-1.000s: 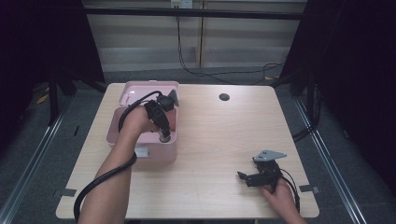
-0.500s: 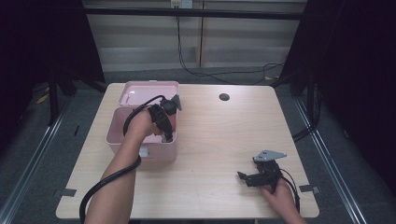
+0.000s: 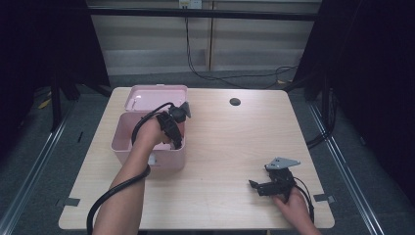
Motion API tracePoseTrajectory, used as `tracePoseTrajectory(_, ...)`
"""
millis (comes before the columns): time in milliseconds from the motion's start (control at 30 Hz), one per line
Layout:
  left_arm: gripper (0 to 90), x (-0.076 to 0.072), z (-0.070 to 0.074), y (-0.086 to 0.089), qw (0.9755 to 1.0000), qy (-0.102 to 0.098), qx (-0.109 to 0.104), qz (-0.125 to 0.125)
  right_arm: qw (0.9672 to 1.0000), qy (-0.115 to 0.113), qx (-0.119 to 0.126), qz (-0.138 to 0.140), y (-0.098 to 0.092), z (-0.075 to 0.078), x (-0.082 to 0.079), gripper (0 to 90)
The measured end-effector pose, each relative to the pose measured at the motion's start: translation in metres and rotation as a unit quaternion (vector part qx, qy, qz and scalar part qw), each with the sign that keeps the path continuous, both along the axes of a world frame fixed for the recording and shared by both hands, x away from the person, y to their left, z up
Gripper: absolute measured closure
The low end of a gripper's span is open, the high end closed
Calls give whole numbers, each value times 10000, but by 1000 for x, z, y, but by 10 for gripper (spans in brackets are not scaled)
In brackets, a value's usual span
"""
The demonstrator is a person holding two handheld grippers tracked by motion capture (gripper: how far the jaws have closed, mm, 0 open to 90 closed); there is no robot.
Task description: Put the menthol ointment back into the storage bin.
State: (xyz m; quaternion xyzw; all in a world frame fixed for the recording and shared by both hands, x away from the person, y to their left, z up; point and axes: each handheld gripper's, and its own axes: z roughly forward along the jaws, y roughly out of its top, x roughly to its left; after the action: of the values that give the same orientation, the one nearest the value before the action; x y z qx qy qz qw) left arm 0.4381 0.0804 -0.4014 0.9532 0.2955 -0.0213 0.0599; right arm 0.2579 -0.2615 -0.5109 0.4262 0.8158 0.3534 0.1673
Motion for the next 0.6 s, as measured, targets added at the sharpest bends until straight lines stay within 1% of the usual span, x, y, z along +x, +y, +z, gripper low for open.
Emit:
tracePoseTrajectory(33,505,-1,-1,-1,10000,-13,-26,66,10000,0,0,0,0,0,0,122)
tracePoseTrajectory(67,504,0,-2,-1,10000,-6,12,13,10000,6,4,-6,0,0,0,122)
tracePoseTrajectory(100,504,0,-3,-1,10000,-17,1,39,10000,-4,4,3,0,0,0,122)
tracePoseTrajectory(167,504,1,-4,-1,10000,11,27,12,10000,-4,3,3,0,0,0,122)
tracePoseTrajectory(200,504,0,-5,-1,10000,-12,-6,58,10000,4,3,-5,0,0,0,122)
tracePoseTrajectory(233,503,1,-6,-1,10000,12,-1,60,10000,4,3,-5,0,0,0,122)
tracePoseTrajectory(267,503,1,-6,0,10000,-3,44,10,10000,10,6,-10,0,0,0,122)
tracePoseTrajectory(333,502,1,-8,-1,10000,-14,1,70,10000,5,4,-5,0,0,0,122)
tracePoseTrajectory(433,501,1,-9,-2,10000,10,41,-15,10000,9,5,-10,0,0,0,122)
tracePoseTrajectory(467,501,0,-10,-3,10000,-17,-4,49,10000,3,4,-4,0,0,0,122)
tracePoseTrajectory(600,496,0,-11,-3,10000,25,-1,52,10000,4,2,-6,0,0,0,122)
